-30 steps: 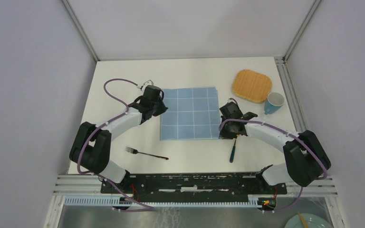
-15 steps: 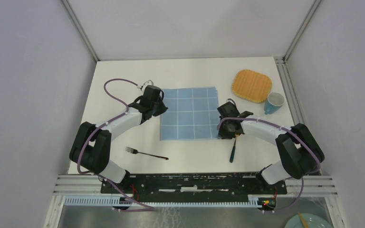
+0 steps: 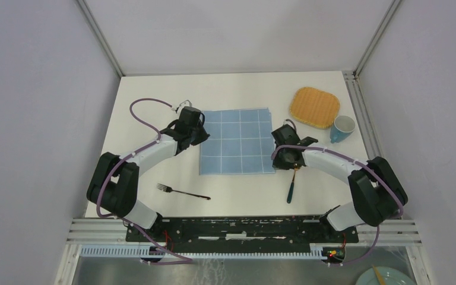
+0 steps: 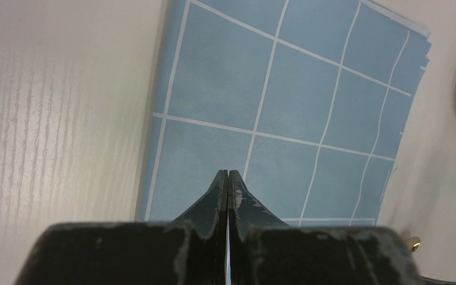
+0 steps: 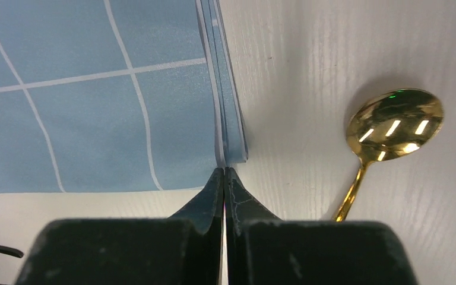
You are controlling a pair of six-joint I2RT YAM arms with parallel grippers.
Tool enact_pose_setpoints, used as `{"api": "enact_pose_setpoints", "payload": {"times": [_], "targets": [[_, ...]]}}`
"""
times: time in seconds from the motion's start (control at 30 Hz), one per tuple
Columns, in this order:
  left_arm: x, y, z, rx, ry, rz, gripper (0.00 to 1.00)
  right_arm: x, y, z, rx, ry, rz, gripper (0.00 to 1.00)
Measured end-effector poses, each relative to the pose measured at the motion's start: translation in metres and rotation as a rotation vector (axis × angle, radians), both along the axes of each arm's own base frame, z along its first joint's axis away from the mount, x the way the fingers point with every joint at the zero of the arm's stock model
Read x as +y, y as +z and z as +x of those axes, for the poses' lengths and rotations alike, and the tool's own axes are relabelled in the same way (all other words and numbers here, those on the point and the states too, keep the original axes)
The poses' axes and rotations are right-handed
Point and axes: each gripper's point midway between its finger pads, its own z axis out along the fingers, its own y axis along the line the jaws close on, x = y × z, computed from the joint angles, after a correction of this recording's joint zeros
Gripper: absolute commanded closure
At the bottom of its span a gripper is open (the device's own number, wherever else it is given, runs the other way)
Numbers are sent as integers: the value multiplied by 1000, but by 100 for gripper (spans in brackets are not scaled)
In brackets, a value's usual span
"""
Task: Set the dinner table for one person
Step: Adjust the napkin at the center of the board.
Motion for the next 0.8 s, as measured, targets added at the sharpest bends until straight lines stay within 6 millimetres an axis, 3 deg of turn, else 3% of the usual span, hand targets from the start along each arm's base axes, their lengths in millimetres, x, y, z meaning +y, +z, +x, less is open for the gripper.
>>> {"api": "enact_pose_setpoints", "payload": {"times": [0.2, 0.3, 0.57, 0.8], "targets": [[-1, -1, 0, 2, -3, -1, 98, -8, 38, 22, -122, -21, -38, 100], [-2, -4, -1, 9, -7, 2, 98, -7, 46, 31, -148, -22, -49, 100], [-2, -6, -1, 12, -7, 3, 98, 1, 36, 26, -105, 0, -22, 80], [-4, -7, -2, 18, -13, -1, 98, -4, 19, 13, -64, 4, -17, 78]]}}
